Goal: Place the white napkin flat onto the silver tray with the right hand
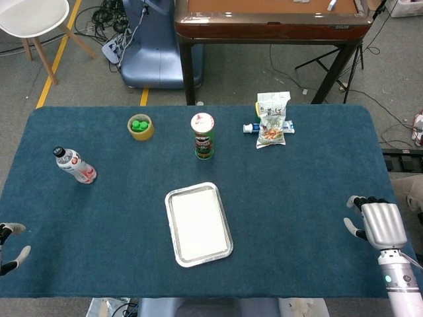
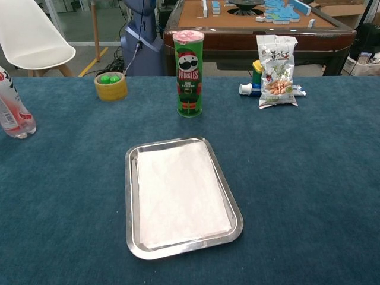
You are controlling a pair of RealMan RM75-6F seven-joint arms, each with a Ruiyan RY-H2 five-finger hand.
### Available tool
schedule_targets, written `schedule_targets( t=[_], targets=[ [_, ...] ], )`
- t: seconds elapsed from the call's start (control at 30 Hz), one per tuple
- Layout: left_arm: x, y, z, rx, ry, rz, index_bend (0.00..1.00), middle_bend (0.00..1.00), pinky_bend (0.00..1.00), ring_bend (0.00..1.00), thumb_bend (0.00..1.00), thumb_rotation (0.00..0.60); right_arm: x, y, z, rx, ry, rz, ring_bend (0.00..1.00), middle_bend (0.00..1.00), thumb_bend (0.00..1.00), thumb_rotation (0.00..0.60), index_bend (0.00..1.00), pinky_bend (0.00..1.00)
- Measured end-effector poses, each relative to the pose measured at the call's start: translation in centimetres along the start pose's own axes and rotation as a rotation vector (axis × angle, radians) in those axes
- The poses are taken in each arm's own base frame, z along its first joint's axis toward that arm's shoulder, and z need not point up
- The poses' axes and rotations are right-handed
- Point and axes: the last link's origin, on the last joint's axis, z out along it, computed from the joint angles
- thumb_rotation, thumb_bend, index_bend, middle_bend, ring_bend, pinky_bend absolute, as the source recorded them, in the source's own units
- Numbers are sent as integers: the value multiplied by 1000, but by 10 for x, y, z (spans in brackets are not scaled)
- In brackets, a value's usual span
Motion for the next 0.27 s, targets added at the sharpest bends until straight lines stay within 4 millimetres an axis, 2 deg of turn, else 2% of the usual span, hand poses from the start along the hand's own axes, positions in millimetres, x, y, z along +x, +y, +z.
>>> schedule_targets(
  t=[0.27],
  targets=[
    [-5,-1,2,2,-40,-7,434,470,538,363,215,600,-6,6,3,-27,-25,-21,482,567,279,600,470,519]
  ],
)
